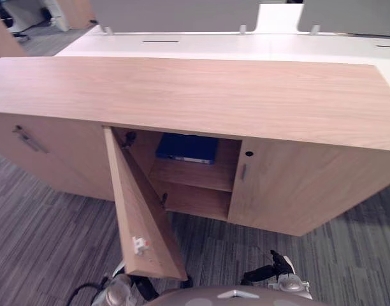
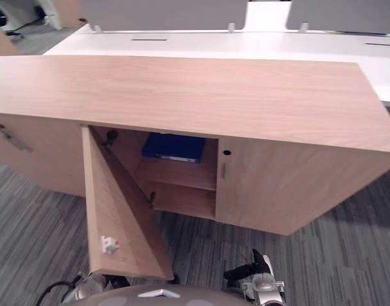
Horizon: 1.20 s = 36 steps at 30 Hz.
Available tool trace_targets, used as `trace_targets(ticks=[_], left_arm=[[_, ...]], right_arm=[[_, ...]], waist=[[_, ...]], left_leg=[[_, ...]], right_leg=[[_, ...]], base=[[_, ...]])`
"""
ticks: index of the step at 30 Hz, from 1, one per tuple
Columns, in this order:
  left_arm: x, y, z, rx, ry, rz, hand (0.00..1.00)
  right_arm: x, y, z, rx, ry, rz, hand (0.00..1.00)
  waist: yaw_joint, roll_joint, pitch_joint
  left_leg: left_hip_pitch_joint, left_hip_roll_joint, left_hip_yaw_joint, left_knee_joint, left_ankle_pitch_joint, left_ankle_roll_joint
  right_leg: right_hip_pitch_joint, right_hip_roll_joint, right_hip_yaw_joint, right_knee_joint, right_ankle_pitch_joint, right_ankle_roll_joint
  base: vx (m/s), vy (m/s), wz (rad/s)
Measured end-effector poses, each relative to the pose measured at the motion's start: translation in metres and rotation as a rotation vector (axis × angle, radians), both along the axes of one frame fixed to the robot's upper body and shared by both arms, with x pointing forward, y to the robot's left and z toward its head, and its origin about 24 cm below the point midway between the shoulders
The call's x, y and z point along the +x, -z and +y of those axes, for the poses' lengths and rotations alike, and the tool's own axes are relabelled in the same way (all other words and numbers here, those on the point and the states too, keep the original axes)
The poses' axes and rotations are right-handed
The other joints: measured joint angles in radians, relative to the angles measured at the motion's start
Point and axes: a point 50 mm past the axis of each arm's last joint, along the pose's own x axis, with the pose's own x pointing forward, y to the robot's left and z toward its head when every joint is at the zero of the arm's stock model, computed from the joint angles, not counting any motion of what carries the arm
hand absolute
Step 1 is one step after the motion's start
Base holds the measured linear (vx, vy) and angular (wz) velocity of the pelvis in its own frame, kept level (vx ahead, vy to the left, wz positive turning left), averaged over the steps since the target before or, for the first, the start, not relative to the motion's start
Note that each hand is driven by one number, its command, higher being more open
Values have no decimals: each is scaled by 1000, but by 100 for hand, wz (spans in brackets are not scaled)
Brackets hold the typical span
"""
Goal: Walk over to the cabinet, pick up the folder, carry it to the office cabinet, place the folder inside the office cabinet, then close the office cabinet door
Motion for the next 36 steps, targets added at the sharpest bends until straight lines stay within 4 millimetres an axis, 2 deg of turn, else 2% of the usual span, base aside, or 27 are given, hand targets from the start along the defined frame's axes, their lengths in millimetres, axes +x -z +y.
trace_targets(ticks=[1, 3, 7, 11, 15, 18, 21, 29, 32, 36], left_arm=[[5, 0, -1, -1, 1, -9, 100], [32, -6, -17, -65, -17, -90, 100], [52, -6, -38, -114, -39, -137, 100], [70, -11, -40, -103, -55, -181, 100], [82, -14, -36, -85, -109, -225, 100], [88, -17, -33, -91, -176, -254, 100], [95, -20, -37, -105, -208, -285, 100], [89, -14, -48, -183, -302, -275, 100], [71, -2, -44, -210, -401, -205, 100], [34, 19, -31, -196, -509, -63, 100]], right_arm=[[0, 0, -1, -2, 1, -1, 100], [-2, 0, -4, -10, 6, 7, 100], [-2, 0, -6, -17, 8, 12, 100], [-5, 1, -10, -32, 13, 30, 100], [-19, 5, -13, -39, 34, 80, 100], [-15, 4, -13, -33, 45, 68, 100], [-13, 4, -12, -39, 48, 66, 100], [-14, 5, -11, -37, 87, 64, 100], [-15, 5, -11, -38, 89, 68, 100], [-16, 5, -11, -38, 93, 76, 100]], waist=[[-4, -2, -1], [-12, -10, -2], [-41, -17, -2], [-62, -20, 0], [-81, -19, 8], [-101, -16, 13], [-102, -22, 21], [-100, -31, 29], [-99, -31, 29], [-96, -31, 29]], left_leg=[[0, 0, 3, 0, -1, 0], [0, -2, 14, 0, -1, 0], [3, 1, 55, 1, -9, -1], [5, 10, 105, 2, -26, -10], [2, 26, 143, 3, -36, -20], [1, 33, 163, 3, -42, -22], [1, 36, 166, 3, -46, -25], [1, 37, 167, 39, -70, -21], [2, 39, 163, 48, -73, -20], [9, 40, 146, 55, -73, -20]], right_leg=[[0, 0, 4, -5, 4, 0], [3, -1, 10, -18, 13, 1], [-5, 1, 49, -38, 32, 0], [-23, 12, 96, -51, 47, -3], [-45, 31, 132, -55, 53, -9], [-54, 40, 151, -57, 56, -12], [-55, 43, 150, -57, 57, -12], [-40, 42, 145, -58, 57, -12], [-33, 42, 139, -58, 57, -12], [-15, 42, 120, -58, 54, -16]], base=[[7, 11, -19], [0, 18, -10], [5, 23, -27], [20, 13, -40], [44, -7, -31], [51, -16, -22], [43, -8, -5], [15, 1, -2], [1, -1, 3], [-6, -4, 12]])
